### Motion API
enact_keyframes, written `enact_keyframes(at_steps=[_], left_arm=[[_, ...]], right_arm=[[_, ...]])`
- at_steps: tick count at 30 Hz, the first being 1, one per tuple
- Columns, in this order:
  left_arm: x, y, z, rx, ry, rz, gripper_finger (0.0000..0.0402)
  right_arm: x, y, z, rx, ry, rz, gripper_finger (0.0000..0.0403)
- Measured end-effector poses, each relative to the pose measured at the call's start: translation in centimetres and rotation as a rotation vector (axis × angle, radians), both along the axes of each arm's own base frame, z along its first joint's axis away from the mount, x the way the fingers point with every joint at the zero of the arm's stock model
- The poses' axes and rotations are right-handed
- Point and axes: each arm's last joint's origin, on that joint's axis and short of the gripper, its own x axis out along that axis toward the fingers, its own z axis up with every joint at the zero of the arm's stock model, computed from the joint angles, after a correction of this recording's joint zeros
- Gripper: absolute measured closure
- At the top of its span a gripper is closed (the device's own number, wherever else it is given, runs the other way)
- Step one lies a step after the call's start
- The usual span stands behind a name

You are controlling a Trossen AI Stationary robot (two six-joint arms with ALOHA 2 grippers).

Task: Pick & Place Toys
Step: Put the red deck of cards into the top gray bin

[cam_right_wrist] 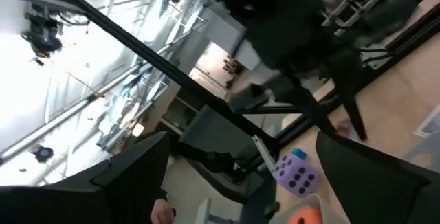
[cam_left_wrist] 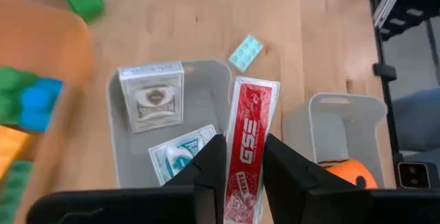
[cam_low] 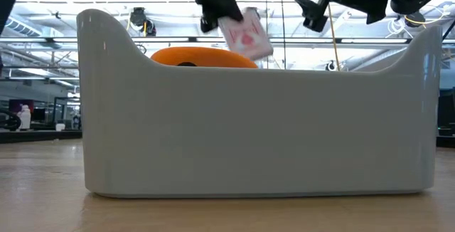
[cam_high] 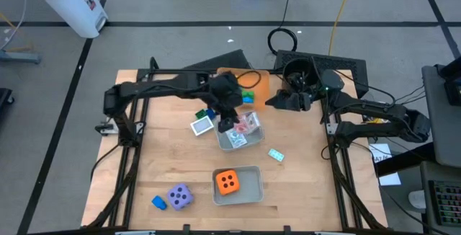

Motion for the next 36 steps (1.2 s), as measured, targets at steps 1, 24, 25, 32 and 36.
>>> enact_keyframes(at_steps=[1, 24, 25, 32, 36], left_arm=[[0.3, 0.2, -0.6, -0.016, 0.014, -0.006, 0.0331], [3.9, 5.5, -10.4, -0.3, 0.181, 0.003, 0.0327], [4.1, 5.6, -10.7, -0.302, 0.184, 0.006, 0.0324], [4.3, 6.3, -12.1, -0.327, 0.221, 0.04, 0.0323], [4.5, 6.5, -12.3, -0.293, 0.215, 0.057, 0.0307]], right_arm=[[0.0, 0.0, -0.1, -0.012, 0.001, -0.002, 0.0041], [0.1, -1.6, -2.4, -0.158, 0.166, -0.4, 0.0041], [0.1, -1.7, -2.4, -0.165, 0.166, -0.407, 0.0041], [0.1, -1.7, -2.4, -0.168, 0.166, -0.419, 0.0041], [0.1, -1.7, -2.4, -0.167, 0.166, -0.419, 0.0041]])
